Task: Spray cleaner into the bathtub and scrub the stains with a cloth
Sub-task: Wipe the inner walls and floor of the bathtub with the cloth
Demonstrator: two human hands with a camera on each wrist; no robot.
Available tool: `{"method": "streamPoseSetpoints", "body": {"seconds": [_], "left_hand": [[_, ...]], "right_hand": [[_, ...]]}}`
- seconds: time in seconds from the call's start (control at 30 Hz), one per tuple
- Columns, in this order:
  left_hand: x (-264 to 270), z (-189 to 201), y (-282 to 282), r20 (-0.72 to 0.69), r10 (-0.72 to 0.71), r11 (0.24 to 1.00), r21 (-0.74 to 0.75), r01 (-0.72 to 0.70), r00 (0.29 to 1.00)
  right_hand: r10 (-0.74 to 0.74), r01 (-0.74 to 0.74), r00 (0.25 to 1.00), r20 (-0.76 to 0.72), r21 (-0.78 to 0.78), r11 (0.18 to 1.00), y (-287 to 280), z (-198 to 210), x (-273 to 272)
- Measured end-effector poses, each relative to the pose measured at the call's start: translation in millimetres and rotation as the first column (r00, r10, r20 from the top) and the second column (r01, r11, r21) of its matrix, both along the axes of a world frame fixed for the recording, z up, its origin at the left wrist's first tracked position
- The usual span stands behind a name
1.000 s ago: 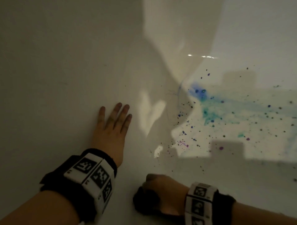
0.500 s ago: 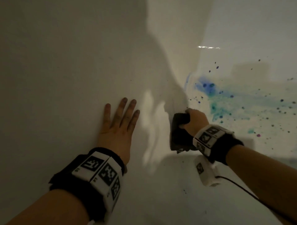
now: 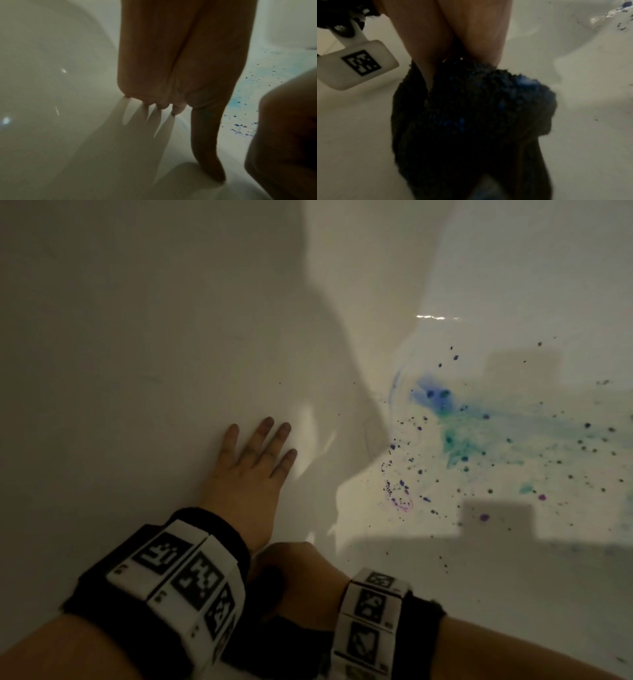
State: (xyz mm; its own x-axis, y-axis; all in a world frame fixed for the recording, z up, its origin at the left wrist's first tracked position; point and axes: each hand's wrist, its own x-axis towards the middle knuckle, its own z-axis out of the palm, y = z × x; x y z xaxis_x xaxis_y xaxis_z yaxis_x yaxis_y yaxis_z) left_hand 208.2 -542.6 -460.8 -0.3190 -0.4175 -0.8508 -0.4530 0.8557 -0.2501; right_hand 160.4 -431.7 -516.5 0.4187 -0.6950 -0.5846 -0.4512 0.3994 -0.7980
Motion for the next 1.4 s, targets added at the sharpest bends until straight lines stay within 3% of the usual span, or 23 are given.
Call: {"method": "streamPoseSetpoints", "body": {"seconds": [0.17,0.3,0.37,0.47,0.53,0.63,0.73,0.8,0.93,1.03,1.13,1.2,1.27,1.33,1.4], "left_hand": [[-5,-1,4,0.005,0.027,1.000,-0.012,-0.027,1.000],[-5,2,3,0.019,0.016,1.000,-0.020,-0.016,1.000],[-2,9,3,0.003,0.039,0.999,0.003,-0.039,0.999],[4,26,11,-0.076,0.214,0.973,0.101,-0.206,0.974],[5,44,21,-0.184,0.436,0.892,0.214,-0.397,0.881],[-4,73,32,-0.371,0.696,0.718,0.369,-0.590,0.614],[-19,102,36,-0.526,0.795,0.582,0.518,-0.627,0.303],[-29,120,38,-0.525,0.832,0.518,0.621,-0.589,0.178],[-49,157,39,-0.499,0.862,0.474,0.730,-0.492,0.090],[-67,175,33,-0.416,0.908,0.348,0.812,-0.468,-0.046],[-89,186,27,-0.341,0.916,0.246,0.893,-0.377,-0.212],[-108,191,20,-0.290,0.914,0.197,0.929,-0.313,-0.285],[-126,192,9,-0.262,0.911,0.173,0.944,-0.282,-0.317],[-144,190,-5,-0.266,0.904,0.178,0.946,-0.269,-0.335],[-158,188,-21,-0.298,0.913,0.224,0.937,-0.267,-0.279]], "right_hand": [[-0.292,0.276,0.921,-0.259,-0.097,0.956,-10,-29,-44],[-0.428,0.466,0.749,-0.505,-0.056,0.883,-18,-55,-99],[-0.477,0.521,0.681,-0.556,-0.089,0.849,-14,-44,-125],[-0.523,0.541,0.687,-0.505,-0.125,0.831,-5,-3,-155],[-0.551,0.542,0.697,-0.459,-0.166,0.824,1,30,-166],[-0.497,0.452,0.754,-0.431,-0.210,0.867,4,81,-170],[-0.453,0.364,0.803,-0.388,-0.283,0.887,3,141,-175],[-0.457,0.375,0.826,-0.330,-0.284,0.883,5,173,-177],[-0.492,0.439,0.855,-0.163,-0.277,0.855,8,222,-187],[-0.572,0.542,0.818,-0.062,-0.251,0.802,8,243,-199],[-0.686,0.700,0.713,0.143,-0.203,0.685,6,258,-214],[-0.647,0.685,0.729,0.224,-0.258,0.682,3,264,-222],[-0.532,0.612,0.791,0.301,-0.402,0.681,-6,276,-225],[-0.554,0.681,0.729,0.402,-0.509,0.526,-18,278,-232],[-0.559,0.551,0.813,0.165,-0.531,0.644,-24,252,-245]]}}
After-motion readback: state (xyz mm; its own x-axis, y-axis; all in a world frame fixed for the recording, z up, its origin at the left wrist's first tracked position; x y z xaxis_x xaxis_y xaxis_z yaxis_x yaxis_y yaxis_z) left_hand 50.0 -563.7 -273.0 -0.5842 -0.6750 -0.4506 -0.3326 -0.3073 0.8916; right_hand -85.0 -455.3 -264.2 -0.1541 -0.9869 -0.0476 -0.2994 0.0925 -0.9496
